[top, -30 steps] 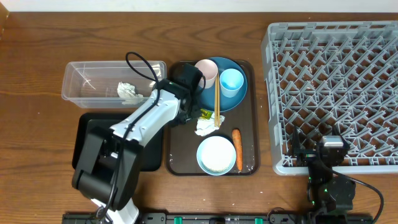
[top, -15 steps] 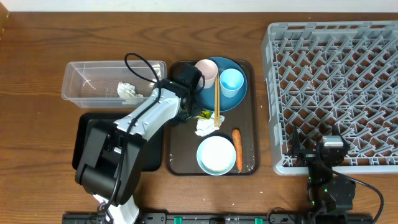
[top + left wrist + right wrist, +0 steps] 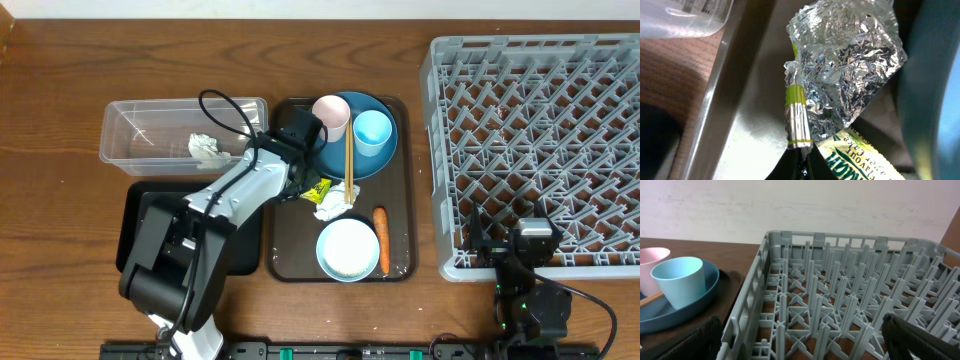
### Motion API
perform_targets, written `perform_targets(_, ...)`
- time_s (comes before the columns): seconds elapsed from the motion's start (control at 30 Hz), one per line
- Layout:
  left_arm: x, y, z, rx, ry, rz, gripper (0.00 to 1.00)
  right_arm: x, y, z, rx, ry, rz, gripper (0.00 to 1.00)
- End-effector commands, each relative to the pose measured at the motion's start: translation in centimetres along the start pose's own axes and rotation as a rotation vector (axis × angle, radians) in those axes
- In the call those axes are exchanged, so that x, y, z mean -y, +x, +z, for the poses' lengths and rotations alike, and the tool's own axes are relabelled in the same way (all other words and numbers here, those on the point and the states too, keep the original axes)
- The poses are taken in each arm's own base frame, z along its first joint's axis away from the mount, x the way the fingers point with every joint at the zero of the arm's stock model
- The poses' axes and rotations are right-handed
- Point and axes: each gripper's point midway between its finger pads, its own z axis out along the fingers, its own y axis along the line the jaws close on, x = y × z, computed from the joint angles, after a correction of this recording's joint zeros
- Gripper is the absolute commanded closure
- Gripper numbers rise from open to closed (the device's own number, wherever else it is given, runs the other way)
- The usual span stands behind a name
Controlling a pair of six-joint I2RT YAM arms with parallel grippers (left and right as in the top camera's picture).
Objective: Sort waste into correct bins and load items into the dishwasher rack
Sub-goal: 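Carry the foil wrapper left and release it into the clear bin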
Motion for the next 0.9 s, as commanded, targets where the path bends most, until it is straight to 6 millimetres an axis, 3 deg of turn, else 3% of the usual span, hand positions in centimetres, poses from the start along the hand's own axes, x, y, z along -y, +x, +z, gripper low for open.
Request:
perform_targets(0.0, -0.7, 0.4, -1.2, -0.010, 0.009, 0.043, 0.94, -0.2, 0.1, 0.0, 0.000, -0.005, -0.005, 0.01)
perform_targets(0.17, -0.8, -0.7, -5.3, 0.048, 0.063, 0.031, 0.94, -0.2, 0.1, 0.0, 0.000, -0.005, -0.005, 0.01)
perform_targets(0.4, -1.5, -2.2, -13.3, 0.198, 0.185, 0.038, 0.94, -0.2, 0.1, 0.0, 0.000, -0.005, -0.005, 0.01)
perform_targets(0.57, -2.7, -2.7, -17.7, 0.290, 0.255, 0.009, 0.94, -0.2, 0.1, 0.0, 0.000, -0.005, -0.005, 0.01)
perform_targets(0.7, -3.6, -2.6, -19.8, 0.332, 0.280, 0.000, 0.93, -0.2, 0.1, 0.0, 0.000, -0.005, -0.005, 0.01)
perform_targets(0.87, -4.6, -2.5, -20.2, 0.349, 0.247, 0.006, 0.93, -0.2, 0.1, 0.0, 0.000, -0.005, -0.005, 0.01)
